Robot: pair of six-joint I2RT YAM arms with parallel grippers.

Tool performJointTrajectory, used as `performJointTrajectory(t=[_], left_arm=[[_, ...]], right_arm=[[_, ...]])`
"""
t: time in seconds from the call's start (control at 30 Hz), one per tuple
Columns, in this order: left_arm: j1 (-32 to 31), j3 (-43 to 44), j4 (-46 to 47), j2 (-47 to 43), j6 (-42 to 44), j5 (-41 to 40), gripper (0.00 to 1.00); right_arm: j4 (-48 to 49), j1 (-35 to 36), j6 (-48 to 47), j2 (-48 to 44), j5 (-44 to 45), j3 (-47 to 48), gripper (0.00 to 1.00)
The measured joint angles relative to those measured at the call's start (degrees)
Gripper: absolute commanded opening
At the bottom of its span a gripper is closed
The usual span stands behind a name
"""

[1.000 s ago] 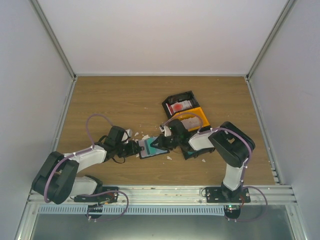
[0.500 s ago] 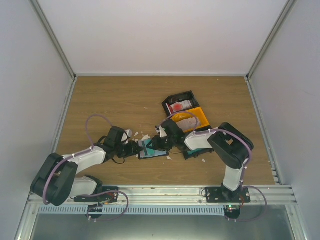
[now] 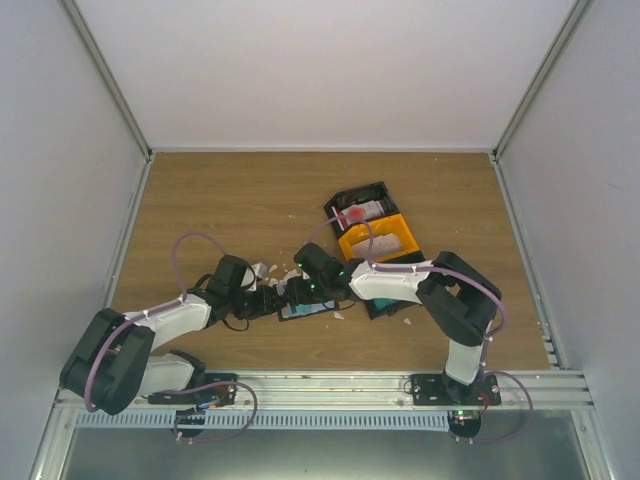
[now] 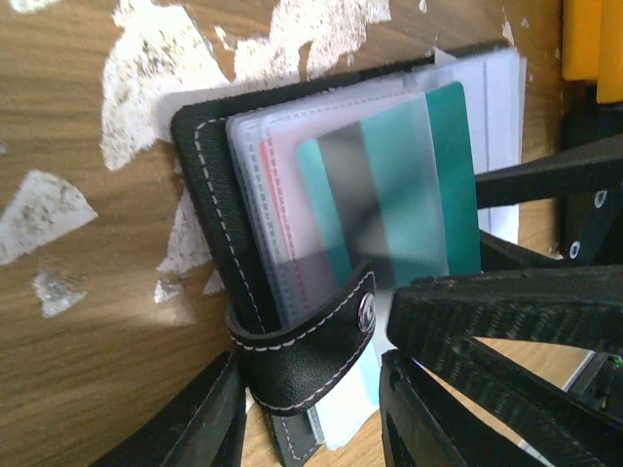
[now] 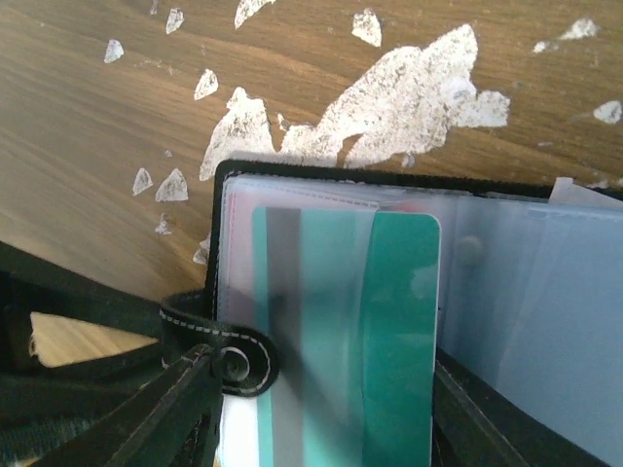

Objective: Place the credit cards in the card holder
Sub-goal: Insert the credit card into the card holder.

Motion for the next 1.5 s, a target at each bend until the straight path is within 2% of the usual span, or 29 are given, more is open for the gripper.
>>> performJointTrajectory(t=[0.2, 0.47, 0.67, 0.77, 0.97, 1.03, 1.1, 1.27, 1.5], left_arm=[[0.0, -0.8, 0.5, 0.0, 0.2, 2.7, 0.40], [0.0, -1.4, 0.9, -0.2, 0.2, 3.5, 0.40], [0.0, -1.4, 1.0, -0.9, 0.2, 3.5, 0.34], [0.0, -1.4, 1.0, -0.9, 0.2, 3.5, 0.33], [0.0, -1.4, 1.3, -0.7, 0.2, 3.8, 0.33], [0.0, -1.4, 1.4, -0.6, 0.2, 3.8, 0.33], [0.0, -1.4, 1.4, -0.6, 0.2, 3.9, 0.33], [0.0, -1.4, 1.5, -0.3, 0.2, 4.2, 0.32], [0.0, -1.4, 3.1, 1.2, 0.2, 4.7, 0.30]], right_arm=[[-6.5, 2.1, -2.5, 2.7, 4.9, 5.4, 0.53], [-9.1, 3.4, -3.2, 2.7, 9.6, 6.2, 0.58], [-11.7, 3.7, -3.6, 2.3, 12.7, 6.4, 0.52], [-13.6, 3.8, -3.9, 2.3, 14.0, 7.0, 0.52], [-16.9, 4.7, -4.5, 2.3, 17.0, 7.9, 0.68], [-17.2, 5.0, -4.5, 2.3, 17.7, 7.9, 0.70], [-17.4, 5.3, -4.7, 2.3, 18.4, 7.9, 0.67], [-17.3, 5.4, -5.4, 2.3, 18.0, 7.8, 0.52], [-15.8, 5.3, -6.5, 2.2, 15.9, 7.3, 0.49]])
